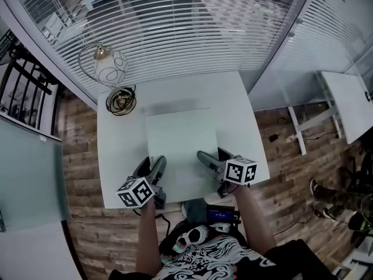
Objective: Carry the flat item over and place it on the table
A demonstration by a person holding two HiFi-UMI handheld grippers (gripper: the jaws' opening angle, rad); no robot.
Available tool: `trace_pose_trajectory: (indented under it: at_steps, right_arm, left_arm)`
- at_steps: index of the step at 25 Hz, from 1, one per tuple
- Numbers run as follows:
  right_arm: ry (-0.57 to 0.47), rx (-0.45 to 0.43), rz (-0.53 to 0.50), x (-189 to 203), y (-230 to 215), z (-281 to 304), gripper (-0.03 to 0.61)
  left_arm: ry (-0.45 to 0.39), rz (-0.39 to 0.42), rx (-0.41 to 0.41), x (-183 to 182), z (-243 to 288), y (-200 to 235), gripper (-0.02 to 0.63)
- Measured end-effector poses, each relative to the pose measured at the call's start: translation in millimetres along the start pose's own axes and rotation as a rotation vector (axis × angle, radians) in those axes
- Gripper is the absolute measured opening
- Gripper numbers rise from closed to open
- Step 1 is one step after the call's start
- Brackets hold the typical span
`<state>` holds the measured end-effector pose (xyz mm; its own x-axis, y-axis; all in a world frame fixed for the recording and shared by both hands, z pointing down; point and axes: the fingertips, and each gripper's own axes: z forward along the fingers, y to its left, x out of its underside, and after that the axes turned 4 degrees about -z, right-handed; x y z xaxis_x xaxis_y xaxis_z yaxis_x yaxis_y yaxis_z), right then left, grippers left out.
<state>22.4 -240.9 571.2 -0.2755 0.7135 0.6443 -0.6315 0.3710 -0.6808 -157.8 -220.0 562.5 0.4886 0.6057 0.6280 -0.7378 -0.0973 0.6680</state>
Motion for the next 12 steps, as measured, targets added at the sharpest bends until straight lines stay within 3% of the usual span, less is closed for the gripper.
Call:
trace_pose_trajectory:
  at_steps: [12]
  right_arm:
    - [0.070,0.024,0.039,3.8,-29.6,28.1,0.382]
  left_arm:
    - [0.042,-0.061,-0.033,7.3,30.4,27.9,0.301]
